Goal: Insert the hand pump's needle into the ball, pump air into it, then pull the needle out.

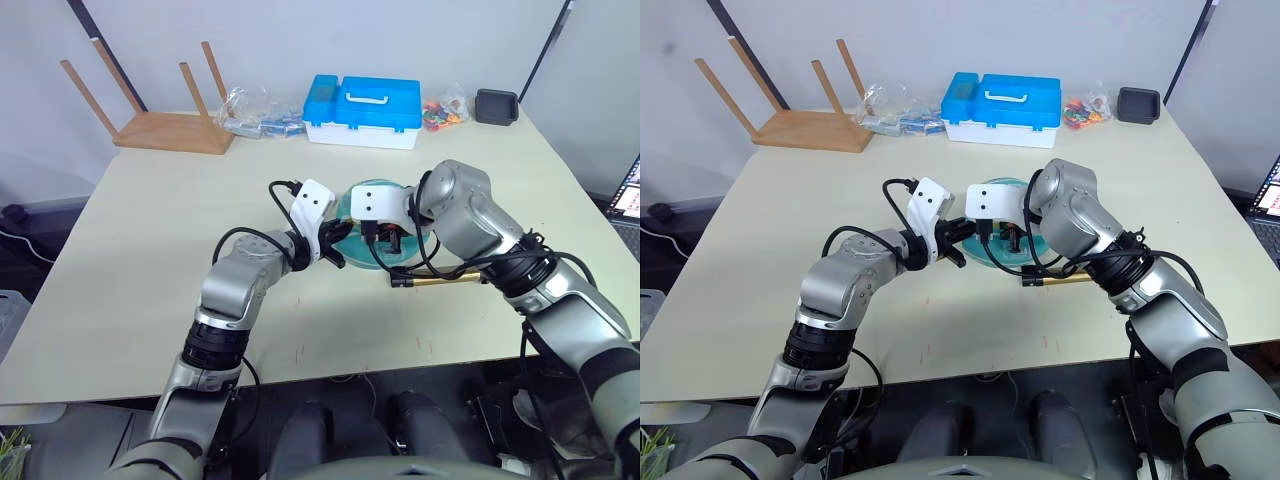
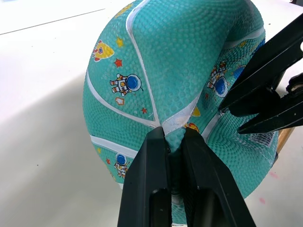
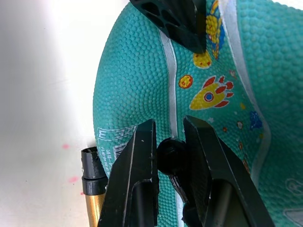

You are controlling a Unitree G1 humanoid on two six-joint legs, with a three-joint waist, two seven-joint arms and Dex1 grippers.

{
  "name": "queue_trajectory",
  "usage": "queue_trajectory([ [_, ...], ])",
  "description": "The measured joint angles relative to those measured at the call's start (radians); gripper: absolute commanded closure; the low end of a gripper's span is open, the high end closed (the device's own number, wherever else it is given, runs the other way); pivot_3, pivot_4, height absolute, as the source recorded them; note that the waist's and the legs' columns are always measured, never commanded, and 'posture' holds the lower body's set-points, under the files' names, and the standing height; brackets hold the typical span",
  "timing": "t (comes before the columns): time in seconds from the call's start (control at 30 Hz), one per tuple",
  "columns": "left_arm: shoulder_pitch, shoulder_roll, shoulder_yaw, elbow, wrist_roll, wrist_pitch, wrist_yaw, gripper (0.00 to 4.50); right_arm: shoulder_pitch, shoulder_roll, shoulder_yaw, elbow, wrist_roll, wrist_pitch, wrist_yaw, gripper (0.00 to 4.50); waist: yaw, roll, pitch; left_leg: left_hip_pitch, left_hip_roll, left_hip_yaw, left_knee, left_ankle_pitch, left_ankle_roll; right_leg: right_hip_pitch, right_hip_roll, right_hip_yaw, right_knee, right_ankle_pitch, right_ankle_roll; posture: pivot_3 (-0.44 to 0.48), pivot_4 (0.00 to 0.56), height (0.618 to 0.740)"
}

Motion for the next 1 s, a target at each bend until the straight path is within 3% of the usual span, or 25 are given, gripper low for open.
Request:
queue_trajectory([
  [1.0,0.016,-0.012,0.001,-0.023,-0.003,0.009,0.020,4.50,0.030,-0.047,-0.001,-0.015,0.019,-0.022,-0.009,4.17,0.002,0.000,0.000,0.000,0.000,0.000,-0.002,0.000,0.000,0.001,-0.001,-0.001,-0.004,-0.002,0.003,0.000,0.150,0.740],
])
